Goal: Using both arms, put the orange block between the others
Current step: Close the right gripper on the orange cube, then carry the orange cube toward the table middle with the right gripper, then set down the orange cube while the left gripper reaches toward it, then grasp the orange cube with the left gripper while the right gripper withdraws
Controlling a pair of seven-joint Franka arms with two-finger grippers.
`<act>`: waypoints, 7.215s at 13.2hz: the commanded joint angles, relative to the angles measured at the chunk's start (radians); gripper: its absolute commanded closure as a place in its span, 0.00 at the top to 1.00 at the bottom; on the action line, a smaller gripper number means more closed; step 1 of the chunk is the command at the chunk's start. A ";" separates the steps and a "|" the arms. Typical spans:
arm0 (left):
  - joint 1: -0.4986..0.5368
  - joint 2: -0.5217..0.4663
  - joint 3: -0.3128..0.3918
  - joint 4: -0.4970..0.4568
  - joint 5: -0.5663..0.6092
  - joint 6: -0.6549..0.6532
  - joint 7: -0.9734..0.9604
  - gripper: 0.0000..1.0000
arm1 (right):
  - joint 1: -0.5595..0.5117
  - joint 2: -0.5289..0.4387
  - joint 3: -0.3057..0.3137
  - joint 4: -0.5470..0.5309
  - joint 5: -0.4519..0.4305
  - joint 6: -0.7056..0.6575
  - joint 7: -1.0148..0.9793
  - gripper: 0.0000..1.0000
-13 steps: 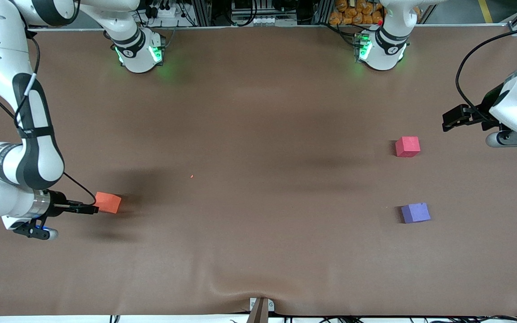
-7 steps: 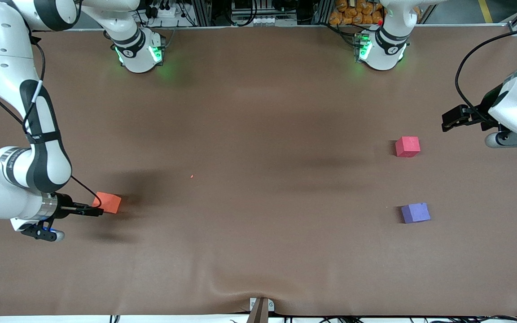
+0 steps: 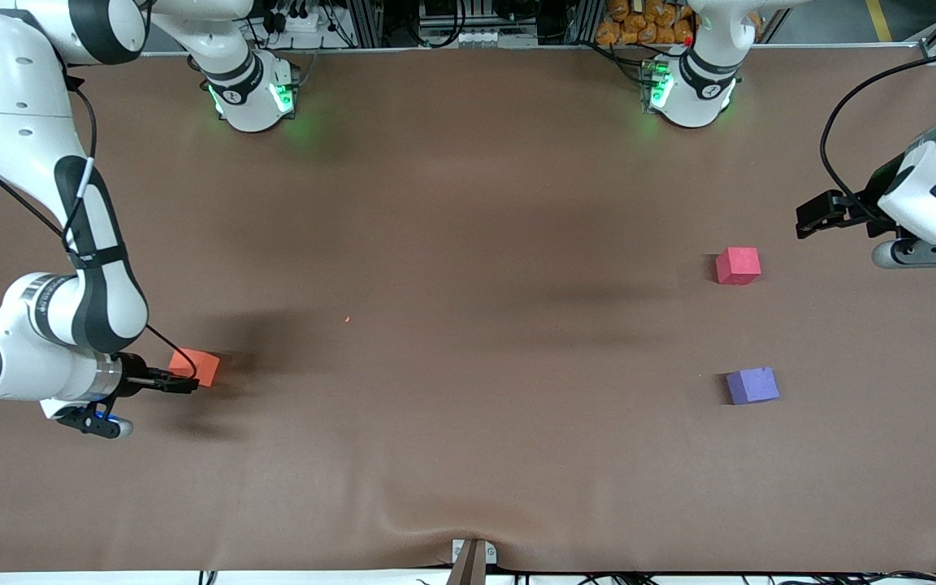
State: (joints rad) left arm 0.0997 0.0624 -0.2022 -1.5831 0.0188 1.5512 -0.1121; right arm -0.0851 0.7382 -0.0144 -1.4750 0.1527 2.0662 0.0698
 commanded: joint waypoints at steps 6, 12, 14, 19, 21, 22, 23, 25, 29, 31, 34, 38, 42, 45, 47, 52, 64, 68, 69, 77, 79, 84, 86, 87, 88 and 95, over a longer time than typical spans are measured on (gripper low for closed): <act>0.005 0.020 -0.003 -0.002 0.020 -0.016 0.014 1.00 | 0.005 0.030 0.002 0.010 -0.047 0.005 0.022 1.00; 0.006 0.028 -0.003 -0.002 0.020 -0.017 0.014 1.00 | 0.016 0.049 0.002 0.007 -0.061 0.005 0.024 1.00; 0.006 0.027 -0.003 0.003 0.021 -0.022 0.014 1.00 | 0.016 0.049 0.002 0.006 -0.061 0.005 0.036 1.00; 0.008 0.019 -0.003 0.006 0.021 -0.020 0.014 1.00 | 0.022 0.049 0.002 0.005 -0.061 0.005 0.036 0.75; 0.009 0.011 -0.003 0.008 0.018 -0.011 0.014 1.00 | 0.024 0.049 0.002 0.005 -0.061 0.005 0.035 0.67; 0.009 0.008 -0.002 0.008 0.018 0.000 0.012 1.00 | 0.024 0.049 0.002 0.005 -0.061 0.005 0.034 0.62; 0.009 0.004 -0.002 0.008 0.017 0.013 0.011 1.00 | 0.025 0.049 0.004 0.005 -0.061 0.003 0.034 0.57; 0.008 -0.004 -0.003 0.002 0.016 0.024 0.005 1.00 | 0.028 0.044 0.002 0.012 -0.061 -0.001 0.033 0.49; 0.008 -0.027 -0.005 -0.011 0.016 0.030 -0.003 1.00 | 0.067 0.015 0.007 0.021 -0.055 -0.023 0.036 0.47; 0.008 -0.036 -0.005 -0.017 0.015 0.046 -0.011 1.00 | 0.109 0.007 0.010 0.060 -0.044 -0.096 0.038 0.47; 0.008 -0.058 -0.005 -0.046 0.012 0.075 -0.012 1.00 | 0.210 0.007 0.013 0.107 -0.036 -0.155 0.185 0.47; 0.005 -0.058 -0.006 -0.046 0.012 0.073 -0.020 1.00 | 0.398 0.018 0.013 0.119 -0.015 -0.135 0.366 0.49; 0.002 -0.050 -0.006 -0.046 0.012 0.072 -0.020 1.00 | 0.534 0.030 0.013 0.121 0.071 -0.034 0.367 0.52; 0.000 -0.042 -0.006 -0.046 0.012 0.072 -0.020 1.00 | 0.614 0.043 0.013 0.119 0.169 0.014 0.367 0.52; -0.006 -0.038 -0.006 -0.046 0.010 0.072 -0.020 1.00 | 0.650 0.047 0.011 0.114 0.291 0.043 0.386 0.52; -0.028 0.011 -0.011 -0.040 -0.008 0.070 -0.053 1.00 | 0.729 0.087 0.011 0.111 0.358 0.144 0.479 0.56; -0.144 0.252 -0.037 0.049 -0.042 0.196 -0.153 1.00 | 0.725 0.098 0.005 0.148 0.352 0.152 0.504 1.00; -0.271 0.362 -0.036 0.051 -0.031 0.343 -0.253 1.00 | 0.668 0.070 -0.002 0.157 0.328 0.096 0.502 1.00; -0.325 0.393 -0.033 0.051 -0.011 0.390 -0.285 1.00 | 0.647 0.046 -0.001 0.174 0.294 0.048 0.502 1.00; -0.613 0.657 -0.019 0.158 0.181 0.654 -0.596 1.00 | 0.538 -0.005 -0.024 0.299 -0.004 -0.150 0.495 1.00; -0.649 0.680 -0.019 0.158 0.202 0.705 -0.627 1.00 | 0.501 -0.046 -0.024 0.280 -0.039 -0.159 0.460 1.00; -0.712 0.741 -0.019 0.158 0.228 0.733 -0.635 1.00 | 0.365 -0.230 -0.021 0.179 -0.045 -0.309 0.231 1.00; -0.715 0.760 -0.019 0.158 0.233 0.736 -0.635 1.00 | 0.306 -0.311 -0.021 0.148 -0.056 -0.382 0.199 1.00; -0.716 0.763 -0.020 0.156 0.231 0.739 -0.636 1.00 | 0.270 -0.359 -0.018 0.122 -0.096 -0.385 0.185 1.00; -0.716 0.775 -0.020 0.156 0.231 0.739 -0.636 1.00 | 0.221 -0.405 -0.009 0.108 -0.151 -0.385 0.148 1.00; -0.738 0.791 -0.022 0.155 0.225 0.739 -0.839 0.00 | -0.042 -0.540 0.030 0.055 -0.173 -0.442 -0.116 1.00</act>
State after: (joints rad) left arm -0.6221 0.8452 -0.2290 -1.4507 0.2186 2.2861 -0.8732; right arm -0.0732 0.2557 -0.0374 -1.3531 0.0004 1.6134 -0.0186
